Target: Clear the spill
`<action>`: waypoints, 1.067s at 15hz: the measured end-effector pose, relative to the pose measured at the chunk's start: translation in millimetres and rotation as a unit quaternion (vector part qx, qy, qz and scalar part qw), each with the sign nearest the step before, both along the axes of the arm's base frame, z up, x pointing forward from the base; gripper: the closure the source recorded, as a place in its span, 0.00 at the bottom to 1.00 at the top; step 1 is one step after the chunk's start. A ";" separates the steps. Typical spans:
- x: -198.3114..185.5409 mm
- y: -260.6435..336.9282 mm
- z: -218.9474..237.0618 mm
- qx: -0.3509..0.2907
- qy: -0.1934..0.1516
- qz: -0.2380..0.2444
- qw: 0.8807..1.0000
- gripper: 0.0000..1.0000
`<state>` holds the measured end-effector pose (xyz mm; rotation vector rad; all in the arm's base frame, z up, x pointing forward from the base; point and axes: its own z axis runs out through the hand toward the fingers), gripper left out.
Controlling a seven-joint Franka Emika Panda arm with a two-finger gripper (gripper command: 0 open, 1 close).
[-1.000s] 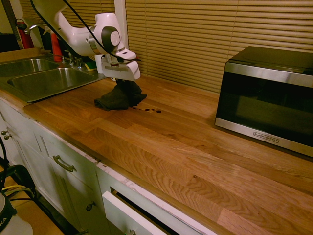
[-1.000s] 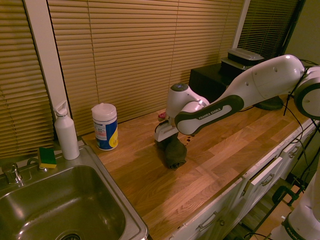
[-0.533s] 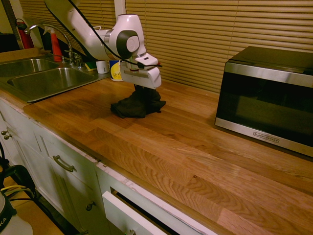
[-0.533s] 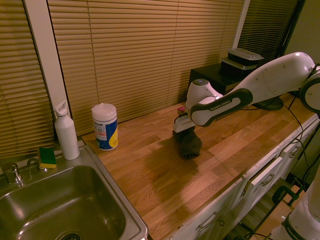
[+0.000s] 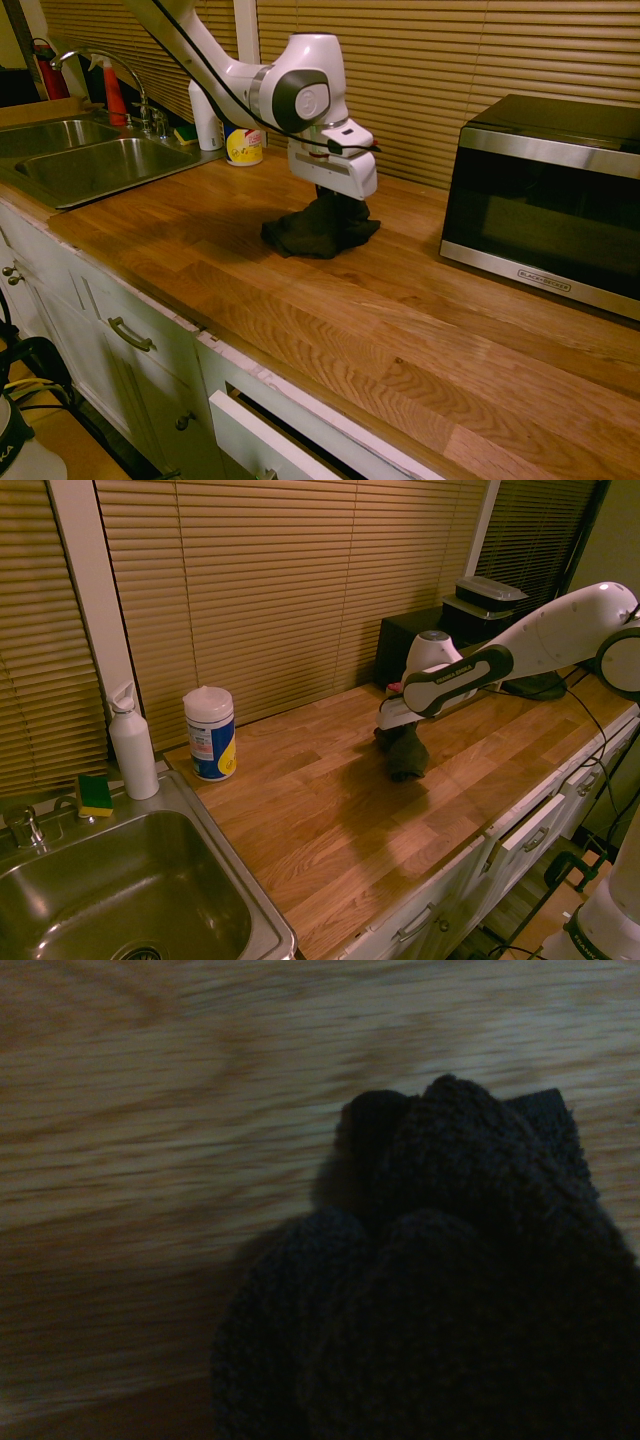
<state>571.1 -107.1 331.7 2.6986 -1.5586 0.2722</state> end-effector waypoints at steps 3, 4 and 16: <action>-7.8 -36.7 -0.2 0.009 -0.002 -0.015 1.000 1.00; -9.2 -41.9 -0.3 0.012 -0.002 -0.017 1.000 1.00; -4.9 61.3 0.2 0.006 0.003 0.047 0.999 1.00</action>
